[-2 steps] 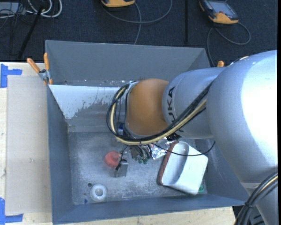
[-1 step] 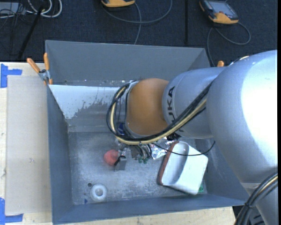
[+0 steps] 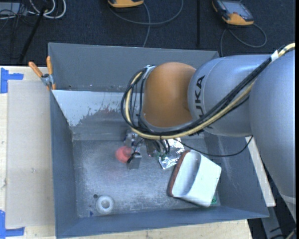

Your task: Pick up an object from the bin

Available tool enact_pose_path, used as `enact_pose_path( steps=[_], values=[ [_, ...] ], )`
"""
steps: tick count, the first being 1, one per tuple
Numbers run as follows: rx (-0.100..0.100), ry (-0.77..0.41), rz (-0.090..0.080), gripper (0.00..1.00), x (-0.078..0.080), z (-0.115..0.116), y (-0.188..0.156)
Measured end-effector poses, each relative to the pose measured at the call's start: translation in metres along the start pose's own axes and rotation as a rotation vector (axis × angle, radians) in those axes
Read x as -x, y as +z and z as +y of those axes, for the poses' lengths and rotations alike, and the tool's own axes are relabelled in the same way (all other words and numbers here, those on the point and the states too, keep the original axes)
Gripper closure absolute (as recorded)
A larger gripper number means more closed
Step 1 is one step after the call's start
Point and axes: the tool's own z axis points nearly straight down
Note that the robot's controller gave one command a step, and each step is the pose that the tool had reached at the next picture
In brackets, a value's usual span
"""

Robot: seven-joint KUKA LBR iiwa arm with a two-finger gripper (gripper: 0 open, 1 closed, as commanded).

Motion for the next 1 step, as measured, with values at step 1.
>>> enact_pose_path(
  steps=[1],
  values=[
    [-0.001,0.002,0.005,1.00,0.0012,0.0000,-0.0242]
  ],
)
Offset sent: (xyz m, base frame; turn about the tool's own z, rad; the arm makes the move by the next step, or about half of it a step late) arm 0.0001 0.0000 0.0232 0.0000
